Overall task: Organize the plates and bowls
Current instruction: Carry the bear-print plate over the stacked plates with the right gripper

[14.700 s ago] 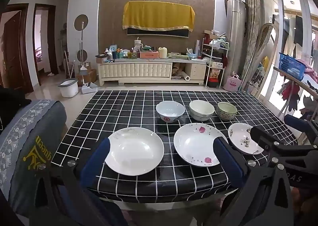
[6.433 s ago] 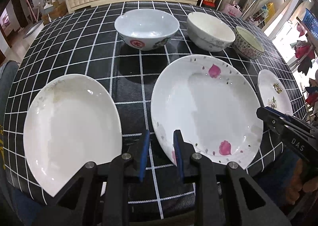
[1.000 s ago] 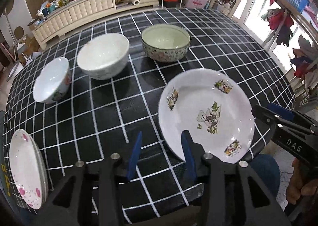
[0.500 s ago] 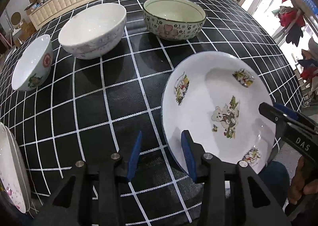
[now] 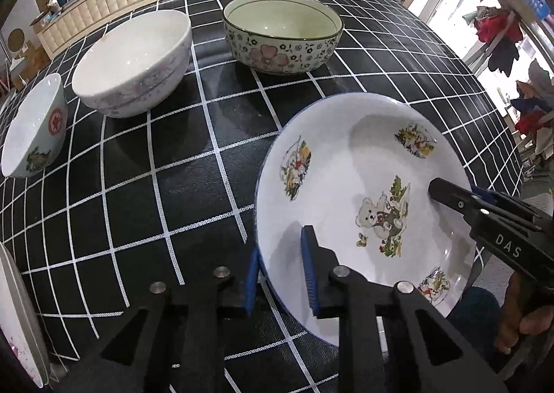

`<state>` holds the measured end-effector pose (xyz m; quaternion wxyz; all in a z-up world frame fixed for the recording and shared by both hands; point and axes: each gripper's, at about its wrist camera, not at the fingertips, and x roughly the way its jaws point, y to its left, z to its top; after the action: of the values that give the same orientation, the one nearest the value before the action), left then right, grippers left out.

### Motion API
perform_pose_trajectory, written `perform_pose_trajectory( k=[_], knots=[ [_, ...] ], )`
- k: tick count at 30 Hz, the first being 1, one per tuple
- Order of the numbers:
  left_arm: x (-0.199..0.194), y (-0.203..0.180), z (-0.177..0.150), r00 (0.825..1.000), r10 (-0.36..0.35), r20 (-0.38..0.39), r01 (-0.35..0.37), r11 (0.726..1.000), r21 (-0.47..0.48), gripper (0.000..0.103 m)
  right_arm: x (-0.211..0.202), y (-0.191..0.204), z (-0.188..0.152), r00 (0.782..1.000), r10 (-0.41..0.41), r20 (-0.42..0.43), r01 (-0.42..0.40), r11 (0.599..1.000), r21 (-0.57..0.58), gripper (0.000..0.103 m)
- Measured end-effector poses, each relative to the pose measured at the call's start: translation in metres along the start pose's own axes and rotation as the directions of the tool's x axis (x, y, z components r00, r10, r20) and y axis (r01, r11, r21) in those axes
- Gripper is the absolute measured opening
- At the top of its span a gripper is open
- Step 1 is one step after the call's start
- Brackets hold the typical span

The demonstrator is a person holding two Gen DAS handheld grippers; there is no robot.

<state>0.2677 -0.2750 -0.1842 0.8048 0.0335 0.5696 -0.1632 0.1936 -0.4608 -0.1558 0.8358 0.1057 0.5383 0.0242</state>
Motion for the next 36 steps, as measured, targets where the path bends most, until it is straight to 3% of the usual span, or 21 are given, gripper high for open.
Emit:
perform_pose_trajectory(
  k=[11,19,27,36],
  knots=[
    [-0.004,0.002,-0.003,1.0,0.018,0.015,-0.018,1.0,0.007,0.021,-0.008,0.018,-0.005,1.0,-0.025,0.018,0.025,1.0,-0.001,0.025],
    [-0.036,0.019,-0.017,0.998,0.017,0.056,-0.016,1.0,-0.009,0.02,-0.03,0.044,-0.008,0.998,-0.027,0.055,0.029,0.999,-0.028,0.025],
    [-0.083,0.056,-0.035,0.992,0.036,0.118,-0.028,0.997,-0.066,0.02,-0.05,0.094,-0.009,0.996,0.01,0.089,-0.001,0.995,-0.096,0.024],
    [-0.131,0.134,-0.069,0.983,0.096,0.159,-0.066,0.98,-0.189,0.02,-0.048,0.173,-0.012,0.992,0.1,0.078,-0.083,0.976,-0.201,0.023]
  ],
)
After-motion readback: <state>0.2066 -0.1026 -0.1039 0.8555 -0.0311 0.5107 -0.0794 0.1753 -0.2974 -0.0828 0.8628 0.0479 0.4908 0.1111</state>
